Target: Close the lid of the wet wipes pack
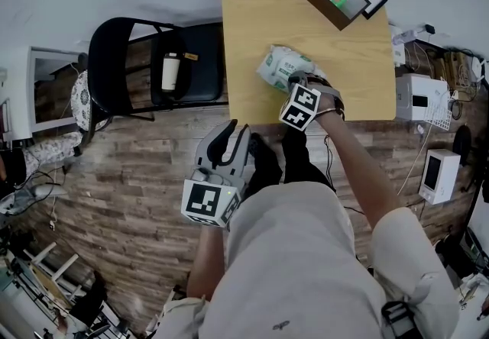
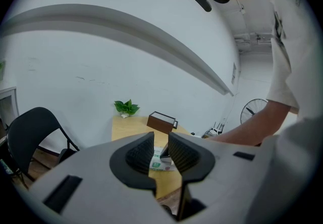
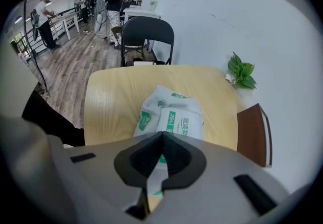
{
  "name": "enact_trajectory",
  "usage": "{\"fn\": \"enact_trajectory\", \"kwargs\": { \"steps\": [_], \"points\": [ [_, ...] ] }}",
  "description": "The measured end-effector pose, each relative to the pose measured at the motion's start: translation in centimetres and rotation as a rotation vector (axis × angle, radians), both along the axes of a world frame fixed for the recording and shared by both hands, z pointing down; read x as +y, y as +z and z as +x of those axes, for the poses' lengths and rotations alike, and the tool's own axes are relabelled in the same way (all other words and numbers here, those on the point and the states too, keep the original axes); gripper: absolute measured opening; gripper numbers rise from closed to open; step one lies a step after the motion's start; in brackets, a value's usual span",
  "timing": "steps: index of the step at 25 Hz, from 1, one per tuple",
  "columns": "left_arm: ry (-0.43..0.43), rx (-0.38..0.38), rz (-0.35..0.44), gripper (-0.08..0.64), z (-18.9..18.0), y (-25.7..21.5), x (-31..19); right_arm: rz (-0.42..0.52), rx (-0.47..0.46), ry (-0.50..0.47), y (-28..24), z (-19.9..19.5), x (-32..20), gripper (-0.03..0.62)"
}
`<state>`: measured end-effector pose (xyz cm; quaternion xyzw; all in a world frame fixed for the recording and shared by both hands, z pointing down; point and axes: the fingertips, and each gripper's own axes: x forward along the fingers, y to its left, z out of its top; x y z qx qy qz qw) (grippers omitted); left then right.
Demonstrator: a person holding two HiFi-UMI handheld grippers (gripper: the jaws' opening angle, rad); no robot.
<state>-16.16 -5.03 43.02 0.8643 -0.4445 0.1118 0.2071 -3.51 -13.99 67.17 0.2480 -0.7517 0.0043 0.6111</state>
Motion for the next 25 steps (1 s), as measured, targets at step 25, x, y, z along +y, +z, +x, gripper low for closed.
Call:
{"fn": "enact_trajectory", "kwargs": {
  "steps": [25],
  "points": [
    [0.087,0.019,0.064,0.083,-1.2,-1.4,2.4,0.161,-0.060,0.124,-6.1,1.1,2.2,0.000]
  ]
}}
